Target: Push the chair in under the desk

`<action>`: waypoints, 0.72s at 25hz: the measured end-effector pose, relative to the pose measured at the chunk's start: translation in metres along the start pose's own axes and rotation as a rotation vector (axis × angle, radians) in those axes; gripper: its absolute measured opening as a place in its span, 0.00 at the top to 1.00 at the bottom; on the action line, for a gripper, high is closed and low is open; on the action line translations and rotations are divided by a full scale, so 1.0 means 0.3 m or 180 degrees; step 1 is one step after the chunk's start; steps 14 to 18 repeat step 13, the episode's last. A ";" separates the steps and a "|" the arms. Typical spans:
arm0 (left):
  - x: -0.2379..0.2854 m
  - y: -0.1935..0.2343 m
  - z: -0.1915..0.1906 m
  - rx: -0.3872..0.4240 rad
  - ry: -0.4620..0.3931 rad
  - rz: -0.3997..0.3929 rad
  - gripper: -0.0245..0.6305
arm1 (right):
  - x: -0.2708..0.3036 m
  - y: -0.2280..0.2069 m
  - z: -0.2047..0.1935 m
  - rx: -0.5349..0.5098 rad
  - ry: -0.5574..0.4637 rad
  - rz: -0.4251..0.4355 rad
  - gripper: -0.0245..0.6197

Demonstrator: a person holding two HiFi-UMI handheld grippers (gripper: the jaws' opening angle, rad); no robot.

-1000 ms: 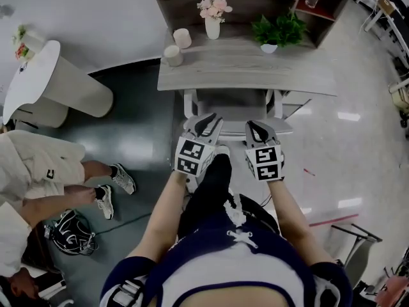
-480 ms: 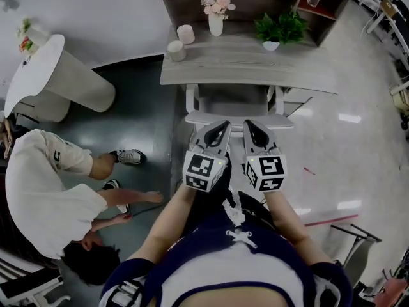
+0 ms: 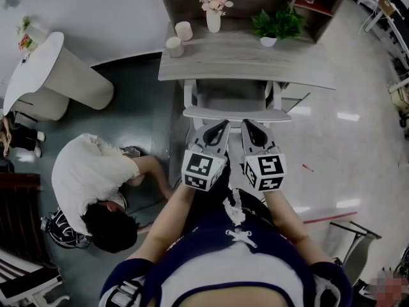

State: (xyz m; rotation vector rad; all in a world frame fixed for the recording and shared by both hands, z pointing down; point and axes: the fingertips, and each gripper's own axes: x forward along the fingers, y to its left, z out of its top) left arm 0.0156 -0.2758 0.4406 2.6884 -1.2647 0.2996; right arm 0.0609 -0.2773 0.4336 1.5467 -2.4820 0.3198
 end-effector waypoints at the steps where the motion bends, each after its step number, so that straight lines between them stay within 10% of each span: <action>1: 0.000 -0.003 -0.001 0.0006 -0.0001 0.0001 0.95 | -0.003 -0.002 -0.002 -0.0003 0.0002 -0.0003 0.95; 18: 0.028 -0.035 -0.011 0.0040 0.0048 -0.0039 0.95 | -0.021 -0.030 -0.035 -0.0004 0.0055 0.0032 0.95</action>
